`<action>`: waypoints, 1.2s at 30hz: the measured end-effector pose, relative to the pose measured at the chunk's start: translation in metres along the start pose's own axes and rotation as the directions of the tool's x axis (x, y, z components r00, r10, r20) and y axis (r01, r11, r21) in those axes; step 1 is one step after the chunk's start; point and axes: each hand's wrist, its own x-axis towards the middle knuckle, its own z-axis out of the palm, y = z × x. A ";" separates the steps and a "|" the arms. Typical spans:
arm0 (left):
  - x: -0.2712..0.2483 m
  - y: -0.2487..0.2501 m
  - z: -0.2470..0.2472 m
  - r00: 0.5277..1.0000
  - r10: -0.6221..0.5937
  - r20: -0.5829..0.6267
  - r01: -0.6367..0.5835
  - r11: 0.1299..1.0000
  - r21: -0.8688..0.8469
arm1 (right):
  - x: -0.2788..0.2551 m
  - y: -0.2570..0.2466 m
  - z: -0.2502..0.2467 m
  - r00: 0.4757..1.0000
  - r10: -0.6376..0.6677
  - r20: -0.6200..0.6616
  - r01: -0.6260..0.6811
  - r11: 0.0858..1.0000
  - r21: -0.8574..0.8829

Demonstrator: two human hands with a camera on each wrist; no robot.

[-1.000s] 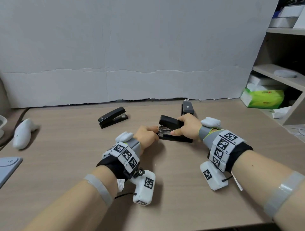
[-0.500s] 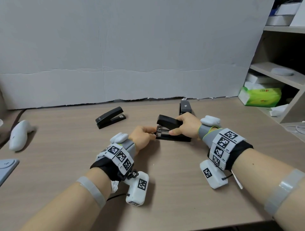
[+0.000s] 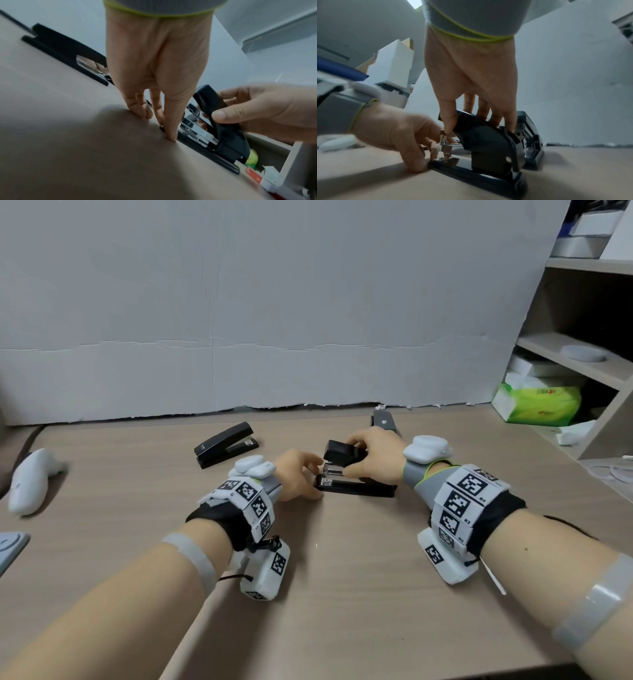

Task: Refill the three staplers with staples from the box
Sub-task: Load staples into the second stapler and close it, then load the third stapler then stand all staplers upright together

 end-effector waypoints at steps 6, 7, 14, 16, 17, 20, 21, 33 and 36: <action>0.009 0.006 -0.004 0.998 0.064 0.010 -0.064 0.992 0.112 | 0.004 -0.008 0.006 0.998 -0.032 0.057 0.042 0.984 -0.173; 0.009 0.006 -0.005 0.997 0.070 0.013 -0.071 0.992 0.106 | 0.005 -0.010 0.008 0.997 -0.035 0.075 0.050 0.976 -0.212; 0.008 0.009 -0.005 0.997 0.077 -0.006 -0.076 0.991 0.113 | 0.007 -0.015 0.008 0.993 -0.025 0.119 0.059 0.955 -0.289; 0.007 0.013 -0.003 0.996 0.094 -0.007 -0.093 0.988 0.121 | 0.006 -0.019 0.009 0.991 -0.022 0.129 0.063 0.945 -0.322; 0.007 0.016 -0.002 0.993 0.116 -0.003 -0.115 0.985 0.129 | 0.005 -0.022 0.009 0.991 -0.017 0.135 0.061 0.942 -0.331; 0.004 0.024 0.001 0.985 0.175 0.001 -0.173 0.975 0.140 | 0.004 -0.024 0.002 0.992 -0.003 0.123 0.041 0.951 -0.307; 0.003 0.026 0.001 0.983 0.184 -0.008 -0.181 0.974 0.137 | 0.004 -0.023 0.000 0.994 0.000 0.113 0.033 0.956 -0.293; -0.020 0.028 -0.033 0.967 0.252 -0.035 -0.233 0.933 0.274 | 0.001 -0.026 -0.022 0.992 -0.125 -0.033 0.129 0.981 0.146; -0.023 0.024 -0.039 0.972 0.212 -0.102 -0.182 0.953 0.242 | 0.006 -0.016 -0.043 0.974 -0.064 -0.216 0.109 0.973 0.205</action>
